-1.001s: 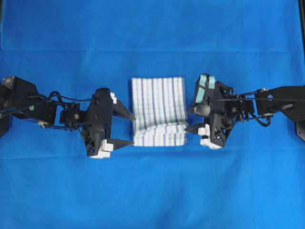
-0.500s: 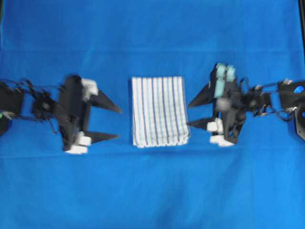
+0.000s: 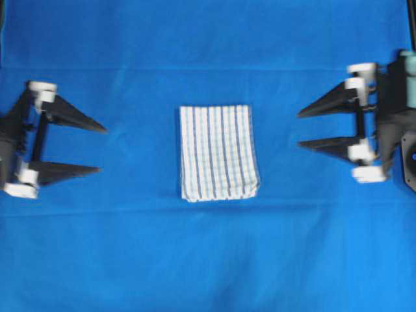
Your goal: Fold the blue towel.
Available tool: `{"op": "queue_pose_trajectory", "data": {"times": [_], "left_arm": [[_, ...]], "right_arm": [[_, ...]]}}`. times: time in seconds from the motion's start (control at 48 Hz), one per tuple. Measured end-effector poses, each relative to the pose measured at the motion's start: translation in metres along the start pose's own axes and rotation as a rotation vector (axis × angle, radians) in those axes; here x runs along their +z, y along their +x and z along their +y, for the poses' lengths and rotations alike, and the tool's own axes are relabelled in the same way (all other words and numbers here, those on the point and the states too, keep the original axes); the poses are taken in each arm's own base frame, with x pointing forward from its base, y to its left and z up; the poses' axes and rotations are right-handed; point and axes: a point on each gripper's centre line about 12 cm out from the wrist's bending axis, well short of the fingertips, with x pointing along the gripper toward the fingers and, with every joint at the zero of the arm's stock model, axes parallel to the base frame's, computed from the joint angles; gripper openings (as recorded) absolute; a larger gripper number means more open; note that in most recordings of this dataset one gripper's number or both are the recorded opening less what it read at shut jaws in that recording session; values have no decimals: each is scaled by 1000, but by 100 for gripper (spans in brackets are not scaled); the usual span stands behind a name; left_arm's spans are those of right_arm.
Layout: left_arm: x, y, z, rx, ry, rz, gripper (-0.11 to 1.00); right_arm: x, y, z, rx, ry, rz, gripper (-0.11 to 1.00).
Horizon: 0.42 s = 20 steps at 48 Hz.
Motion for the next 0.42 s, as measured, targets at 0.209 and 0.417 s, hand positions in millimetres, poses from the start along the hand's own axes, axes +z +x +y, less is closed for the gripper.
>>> {"op": "queue_pose_trajectory", "data": {"times": [0.209, 0.417], "left_arm": [[1, -33, 1, 4, -8, -9, 70], [-11, -56, 1, 2, -11, -19, 69]], "right_arm": [[-13, -39, -4, -2, -15, -94, 61], [-46, -59, -8, -4, -1, -121, 61]]}}
